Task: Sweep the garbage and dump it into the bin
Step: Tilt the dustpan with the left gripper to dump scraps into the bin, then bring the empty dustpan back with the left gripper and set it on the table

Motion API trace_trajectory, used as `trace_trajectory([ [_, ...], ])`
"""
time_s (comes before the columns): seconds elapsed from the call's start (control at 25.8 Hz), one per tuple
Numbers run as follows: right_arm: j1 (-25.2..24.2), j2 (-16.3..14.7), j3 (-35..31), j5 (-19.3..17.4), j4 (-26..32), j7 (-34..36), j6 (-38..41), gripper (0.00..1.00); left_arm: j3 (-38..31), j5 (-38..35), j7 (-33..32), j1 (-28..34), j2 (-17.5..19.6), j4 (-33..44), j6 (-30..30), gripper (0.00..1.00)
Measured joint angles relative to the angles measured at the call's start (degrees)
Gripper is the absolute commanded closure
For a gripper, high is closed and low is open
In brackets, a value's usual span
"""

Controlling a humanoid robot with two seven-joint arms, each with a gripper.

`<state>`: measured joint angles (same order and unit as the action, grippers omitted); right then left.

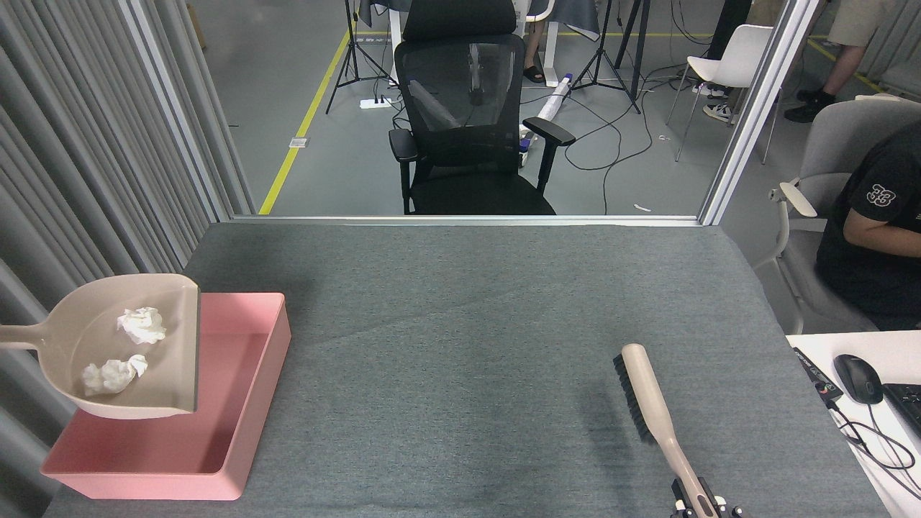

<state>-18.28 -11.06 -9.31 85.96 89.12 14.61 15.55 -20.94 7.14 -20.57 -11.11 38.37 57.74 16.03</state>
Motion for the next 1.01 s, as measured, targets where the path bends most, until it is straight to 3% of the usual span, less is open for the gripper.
trace_trajectory([
  [0.16,-0.19,-0.01,0.0,0.0,0.0,0.0,0.04,0.95,0.09,-1.01,0.22,-0.55,3.33,-5.66,4.55,0.85],
  [0.31,-0.11,-0.06,-0.01,0.0,0.0,0.01,0.44,0.95,0.24,-6.25,0.49,-2.24,4.33,-8.37,7.96,0.85],
  [1.01,-0.02,0.2,-0.16,-0.09,0.0,0.28,0.98,0.95,-0.53,-34.75,2.81,-13.46,-1.56,-8.98,11.91,0.85],
])
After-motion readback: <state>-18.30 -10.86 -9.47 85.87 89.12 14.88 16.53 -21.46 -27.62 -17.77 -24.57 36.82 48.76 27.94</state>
